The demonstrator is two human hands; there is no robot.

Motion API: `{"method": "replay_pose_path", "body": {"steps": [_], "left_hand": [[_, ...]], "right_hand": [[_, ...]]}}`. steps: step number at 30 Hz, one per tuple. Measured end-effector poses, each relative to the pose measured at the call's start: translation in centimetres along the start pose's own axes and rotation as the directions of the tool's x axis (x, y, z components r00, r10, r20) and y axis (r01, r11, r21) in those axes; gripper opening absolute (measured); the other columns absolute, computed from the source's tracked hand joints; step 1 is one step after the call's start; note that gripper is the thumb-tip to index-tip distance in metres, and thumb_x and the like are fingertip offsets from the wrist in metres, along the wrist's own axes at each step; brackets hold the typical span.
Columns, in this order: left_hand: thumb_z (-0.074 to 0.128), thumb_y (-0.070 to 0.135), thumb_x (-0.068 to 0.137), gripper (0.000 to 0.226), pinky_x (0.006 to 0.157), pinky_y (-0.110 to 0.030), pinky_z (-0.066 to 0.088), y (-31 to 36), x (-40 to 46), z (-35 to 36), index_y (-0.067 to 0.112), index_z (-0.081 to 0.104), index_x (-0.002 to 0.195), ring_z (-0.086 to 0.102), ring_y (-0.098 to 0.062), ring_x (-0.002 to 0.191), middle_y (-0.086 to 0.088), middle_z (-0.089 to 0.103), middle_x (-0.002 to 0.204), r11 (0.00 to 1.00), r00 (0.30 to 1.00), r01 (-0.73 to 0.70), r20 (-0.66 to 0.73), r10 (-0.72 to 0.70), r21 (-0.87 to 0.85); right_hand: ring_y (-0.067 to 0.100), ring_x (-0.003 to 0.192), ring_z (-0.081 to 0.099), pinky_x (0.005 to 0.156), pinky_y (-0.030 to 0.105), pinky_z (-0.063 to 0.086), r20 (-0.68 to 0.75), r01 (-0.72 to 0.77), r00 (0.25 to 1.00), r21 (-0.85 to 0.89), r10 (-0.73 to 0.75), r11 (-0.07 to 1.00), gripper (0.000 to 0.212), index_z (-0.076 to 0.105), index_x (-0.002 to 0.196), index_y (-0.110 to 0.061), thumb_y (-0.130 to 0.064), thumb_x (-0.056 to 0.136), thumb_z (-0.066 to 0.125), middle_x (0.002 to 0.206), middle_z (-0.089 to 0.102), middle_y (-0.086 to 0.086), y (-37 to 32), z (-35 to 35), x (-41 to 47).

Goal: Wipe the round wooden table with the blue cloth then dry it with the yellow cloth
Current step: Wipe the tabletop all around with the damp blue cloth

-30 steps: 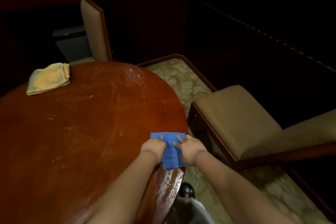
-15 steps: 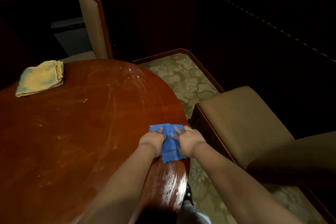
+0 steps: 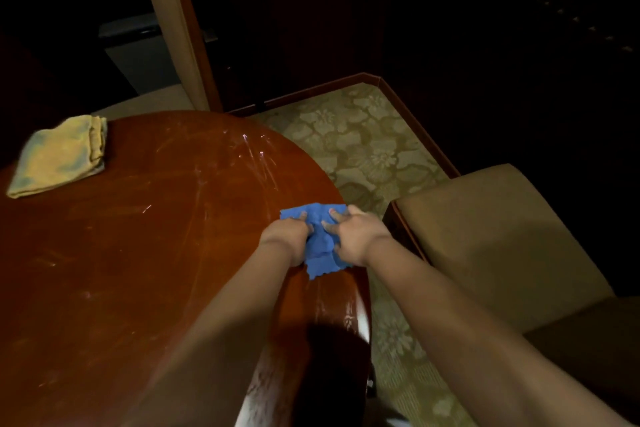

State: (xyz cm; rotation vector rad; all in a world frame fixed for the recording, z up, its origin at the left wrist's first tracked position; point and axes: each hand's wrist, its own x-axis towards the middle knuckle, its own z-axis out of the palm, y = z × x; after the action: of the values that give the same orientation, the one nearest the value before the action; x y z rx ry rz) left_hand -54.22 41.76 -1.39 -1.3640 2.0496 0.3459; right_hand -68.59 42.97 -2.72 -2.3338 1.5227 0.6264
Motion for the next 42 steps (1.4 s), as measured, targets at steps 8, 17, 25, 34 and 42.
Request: {"method": "replay_pose_path", "body": {"steps": [8,17,25,34,42], "left_hand": [[0.040,0.009,0.100,0.058,0.103,-0.037,0.041,1.4,-3.0,1.9,0.022,0.019,0.152,0.028,-0.027,0.140,-0.002,-0.002,0.161,0.998,1.000,-0.025,-0.008,0.026,0.056],[0.040,0.009,0.099,0.055,0.103,-0.041,0.042,4.8,-9.2,8.0,0.019,0.023,0.151,0.028,-0.027,0.142,-0.003,-0.001,0.161,0.992,0.996,-0.090,-0.020,0.092,0.084],[0.042,0.007,0.098,0.059,0.103,-0.041,0.041,5.9,-12.0,10.0,0.019,0.021,0.152,0.024,-0.027,0.143,-0.003,-0.002,0.161,0.986,0.991,-0.129,-0.011,0.131,0.110],[0.041,0.008,0.099,0.059,0.105,-0.042,0.040,4.8,-8.6,8.1,0.020,0.018,0.152,0.018,-0.026,0.145,-0.004,-0.004,0.161,0.995,0.995,-0.093,-0.036,0.094,0.034],[0.038,0.010,0.101,0.055,0.103,-0.039,0.042,2.1,-2.2,2.4,0.020,0.020,0.152,0.025,-0.025,0.142,-0.003,-0.002,0.161,0.997,0.999,-0.049,-0.019,0.050,0.053]], "right_hand": [[0.025,0.145,0.007,0.106,0.037,0.032,-0.016,-0.064,0.998,0.085,0.066,0.994,0.058,0.007,0.154,-0.028,-0.031,0.102,0.033,0.162,-0.001,-0.001,-2.1,2.8,-4.3],[0.025,0.146,0.007,0.104,0.038,0.032,0.001,-0.115,0.993,0.126,0.116,0.985,0.058,0.008,0.155,-0.027,-0.036,0.103,0.033,0.162,-0.001,0.000,-7.1,7.1,-12.6],[0.026,0.145,0.008,0.104,0.041,0.032,0.021,-0.126,0.992,0.073,0.125,0.989,0.057,0.006,0.154,-0.027,-0.036,0.104,0.031,0.162,-0.001,0.002,-9.1,8.5,-15.9],[0.025,0.147,0.004,0.107,0.041,0.029,0.070,-0.093,0.993,0.018,0.092,0.995,0.059,0.004,0.154,-0.028,-0.037,0.103,0.032,0.162,-0.001,0.000,-6.3,5.9,-11.4],[0.025,0.147,0.004,0.108,0.041,0.029,0.045,-0.054,0.998,0.005,0.054,0.999,0.059,0.005,0.154,-0.029,-0.037,0.103,0.032,0.162,-0.001,0.000,-1.6,2.3,-4.1]]}}
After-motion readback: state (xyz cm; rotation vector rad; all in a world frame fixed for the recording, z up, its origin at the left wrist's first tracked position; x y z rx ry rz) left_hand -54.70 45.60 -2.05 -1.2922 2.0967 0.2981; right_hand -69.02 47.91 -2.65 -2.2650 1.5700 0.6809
